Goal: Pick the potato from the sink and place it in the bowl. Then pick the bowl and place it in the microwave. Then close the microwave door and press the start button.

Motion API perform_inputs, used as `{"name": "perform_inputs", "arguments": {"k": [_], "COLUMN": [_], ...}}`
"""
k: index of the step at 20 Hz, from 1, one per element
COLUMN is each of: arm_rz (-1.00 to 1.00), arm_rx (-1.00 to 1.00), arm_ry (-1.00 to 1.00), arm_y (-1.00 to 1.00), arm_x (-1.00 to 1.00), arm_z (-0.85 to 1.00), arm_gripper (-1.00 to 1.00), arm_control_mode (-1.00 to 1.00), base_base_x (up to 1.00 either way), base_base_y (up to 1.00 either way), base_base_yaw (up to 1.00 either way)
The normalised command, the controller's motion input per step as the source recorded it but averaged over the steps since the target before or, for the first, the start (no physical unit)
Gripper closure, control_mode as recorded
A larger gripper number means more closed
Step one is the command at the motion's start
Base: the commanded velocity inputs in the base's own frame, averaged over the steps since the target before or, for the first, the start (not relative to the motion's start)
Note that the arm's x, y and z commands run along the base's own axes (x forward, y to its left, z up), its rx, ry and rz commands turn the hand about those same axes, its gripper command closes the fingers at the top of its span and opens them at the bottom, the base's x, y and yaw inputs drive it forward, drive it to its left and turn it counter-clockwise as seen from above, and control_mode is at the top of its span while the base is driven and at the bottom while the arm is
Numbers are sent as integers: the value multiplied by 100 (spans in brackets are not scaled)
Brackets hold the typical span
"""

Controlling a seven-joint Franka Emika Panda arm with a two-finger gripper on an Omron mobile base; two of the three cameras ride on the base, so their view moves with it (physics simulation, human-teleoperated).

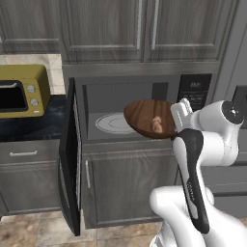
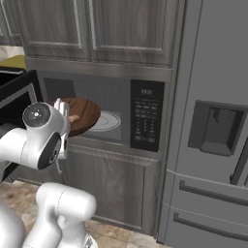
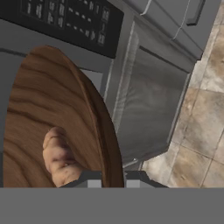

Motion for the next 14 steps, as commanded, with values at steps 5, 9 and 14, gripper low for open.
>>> {"name": "perform_inputs", "arguments": {"k": [5,9,14], "arm_rz": [-4,-12,-11], "arm_rx": [6,4,2], "arm_ry": [0,3,6], "arm_y": [0,0,0], "arm_x": [21,21,25], "arm_z": [-31,-20,-29], "arm_gripper": [100,100,100], "arm_control_mode": [-100,-100,-100], "base_base_x": [0,0,0], "base_base_y": [0,0,0], "base_base_yaw": [0,0,0]}}
